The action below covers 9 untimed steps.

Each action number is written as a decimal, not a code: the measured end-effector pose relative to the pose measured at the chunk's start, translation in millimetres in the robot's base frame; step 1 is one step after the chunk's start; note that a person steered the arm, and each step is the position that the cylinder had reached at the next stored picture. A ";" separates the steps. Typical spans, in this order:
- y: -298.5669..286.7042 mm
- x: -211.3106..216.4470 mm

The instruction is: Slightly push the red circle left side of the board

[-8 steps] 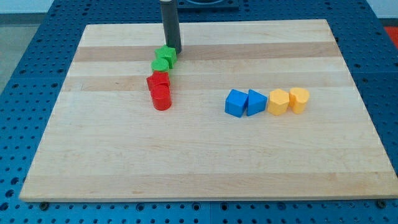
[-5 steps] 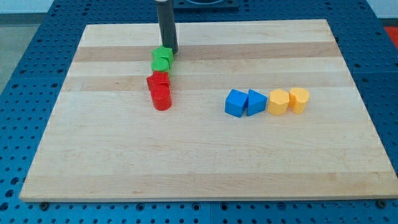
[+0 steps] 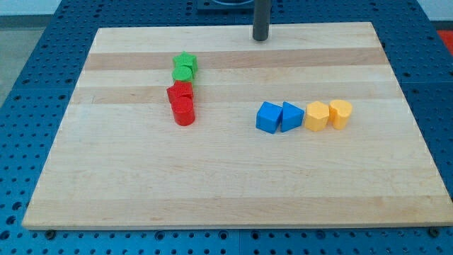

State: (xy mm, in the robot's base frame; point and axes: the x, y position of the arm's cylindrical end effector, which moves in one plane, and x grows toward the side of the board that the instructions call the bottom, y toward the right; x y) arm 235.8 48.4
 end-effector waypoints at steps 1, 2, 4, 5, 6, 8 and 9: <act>-0.9 35.2; -4.8 79.7; -27.4 151.8; -43.0 170.1; -59.3 183.4; -94.0 194.8; -104.0 194.8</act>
